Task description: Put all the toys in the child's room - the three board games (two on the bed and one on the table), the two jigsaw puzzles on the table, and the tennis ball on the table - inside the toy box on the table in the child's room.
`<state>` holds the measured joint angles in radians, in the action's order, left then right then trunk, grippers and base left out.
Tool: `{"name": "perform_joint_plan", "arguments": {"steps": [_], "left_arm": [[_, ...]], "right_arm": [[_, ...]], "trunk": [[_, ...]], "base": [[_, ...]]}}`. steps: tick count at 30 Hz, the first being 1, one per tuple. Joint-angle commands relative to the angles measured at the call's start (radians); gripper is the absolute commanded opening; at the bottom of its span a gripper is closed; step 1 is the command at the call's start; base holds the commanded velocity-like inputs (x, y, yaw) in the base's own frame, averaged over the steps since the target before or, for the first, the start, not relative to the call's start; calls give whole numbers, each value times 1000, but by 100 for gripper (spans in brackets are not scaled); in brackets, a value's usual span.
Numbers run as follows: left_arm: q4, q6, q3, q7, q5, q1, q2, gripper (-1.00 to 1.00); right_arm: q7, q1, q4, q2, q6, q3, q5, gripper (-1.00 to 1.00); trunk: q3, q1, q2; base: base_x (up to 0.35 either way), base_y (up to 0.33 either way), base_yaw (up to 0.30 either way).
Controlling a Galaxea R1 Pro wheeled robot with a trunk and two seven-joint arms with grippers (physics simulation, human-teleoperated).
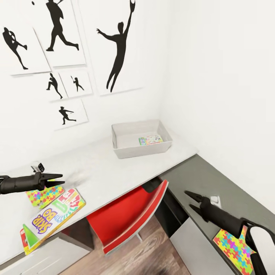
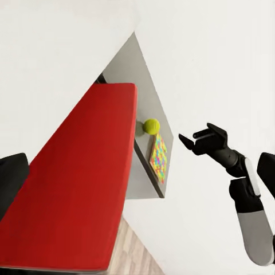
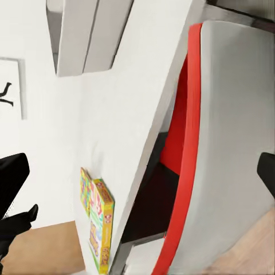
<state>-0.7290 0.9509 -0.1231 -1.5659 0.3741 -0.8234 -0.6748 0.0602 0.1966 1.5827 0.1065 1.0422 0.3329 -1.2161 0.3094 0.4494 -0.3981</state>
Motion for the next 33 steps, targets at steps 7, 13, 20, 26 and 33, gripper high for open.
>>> {"name": "perform_joint_plan", "arguments": {"steps": [7,13,20,26,33], "left_arm": [[3,-67,-6,-5,7,86,6,100],[3,-97,-5,-5,8,114,6,100],[3,-104,-4,-5,8,119,2,100],[3,-105,-4,-5,7,119,3,100],[3,-106,-4,-5,7,120,2,100]], "right_arm": [[52,-49,0,-9,-31,2,13,100],[65,-58,0,-10,-55,-1,14,100],[68,-60,0,-11,-74,-57,15,100],[65,-60,0,-10,-121,-108,16,100],[63,-60,0,-4,-158,-153,20,100]], "trunk": [[-10,1,-2],[-20,1,-2],[-31,1,-2],[-41,1,-2],[-53,1,-2]], "base": [[-13,0,0],[-2,0,0],[0,0,0],[0,0,0],[0,0,0]]}}
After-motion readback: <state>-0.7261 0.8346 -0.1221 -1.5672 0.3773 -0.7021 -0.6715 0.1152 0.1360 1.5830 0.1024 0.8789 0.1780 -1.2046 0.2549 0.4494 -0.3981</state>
